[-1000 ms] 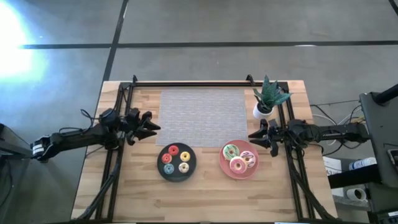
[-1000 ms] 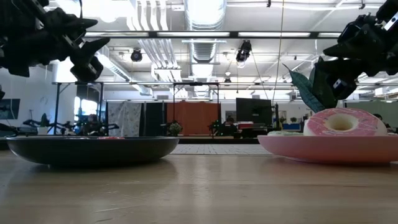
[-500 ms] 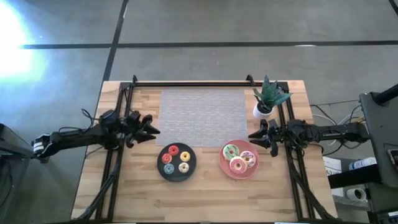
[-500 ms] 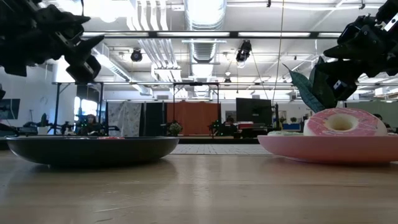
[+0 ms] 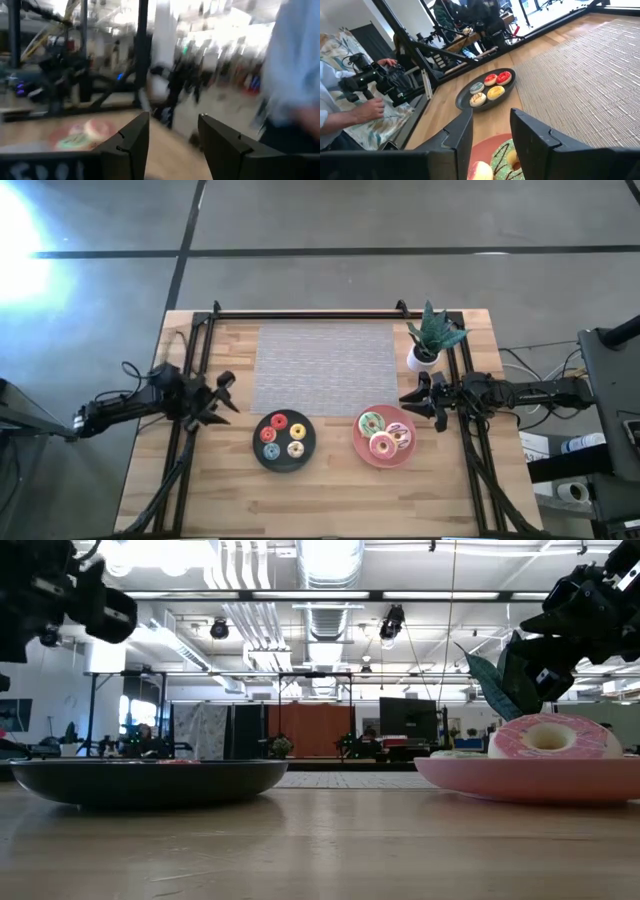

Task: Pick & Place donuts
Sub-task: Return to Home Position

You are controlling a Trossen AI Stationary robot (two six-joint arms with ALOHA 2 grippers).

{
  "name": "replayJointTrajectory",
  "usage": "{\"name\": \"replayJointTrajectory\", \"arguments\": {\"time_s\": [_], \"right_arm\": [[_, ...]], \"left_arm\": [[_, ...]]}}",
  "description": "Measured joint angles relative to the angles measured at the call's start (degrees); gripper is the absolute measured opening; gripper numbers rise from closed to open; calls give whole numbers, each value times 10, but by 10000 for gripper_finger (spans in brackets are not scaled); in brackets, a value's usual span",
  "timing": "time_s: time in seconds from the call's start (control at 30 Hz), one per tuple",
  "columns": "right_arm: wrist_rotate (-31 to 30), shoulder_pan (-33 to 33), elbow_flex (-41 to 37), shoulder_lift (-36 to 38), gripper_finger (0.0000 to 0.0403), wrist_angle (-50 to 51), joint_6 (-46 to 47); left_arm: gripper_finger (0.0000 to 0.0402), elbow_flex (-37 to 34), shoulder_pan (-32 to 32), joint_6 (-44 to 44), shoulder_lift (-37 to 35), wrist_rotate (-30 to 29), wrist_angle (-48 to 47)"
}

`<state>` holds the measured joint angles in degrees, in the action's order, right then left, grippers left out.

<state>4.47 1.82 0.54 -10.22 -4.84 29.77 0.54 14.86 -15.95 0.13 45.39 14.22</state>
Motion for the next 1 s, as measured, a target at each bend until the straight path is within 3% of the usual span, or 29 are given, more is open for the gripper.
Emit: {"name": "replayJointTrajectory", "arguments": {"time_s": [0.1, 0.2, 0.33, 0.43, 0.57, 1.0], "right_arm": [[1, 0, 0, 0, 126, 0, 0], [1, 0, 0, 0, 130, 0, 0], [1, 0, 0, 0, 134, 0, 0], [1, 0, 0, 0, 135, 0, 0], [0, 0, 0, 0, 130, 0, 0], [0, 0, 0, 0, 130, 0, 0]], "left_arm": [[144, 0, -13, 123, 0, -21, -47], [144, 0, -48, 226, 0, -112, -100], [144, 0, -115, 234, -1, -267, -108], [144, 0, -167, 210, -1, -335, -119], [144, -1, -196, 192, -1, -345, -123], [144, -1, -167, 204, -1, -349, -121]]}}
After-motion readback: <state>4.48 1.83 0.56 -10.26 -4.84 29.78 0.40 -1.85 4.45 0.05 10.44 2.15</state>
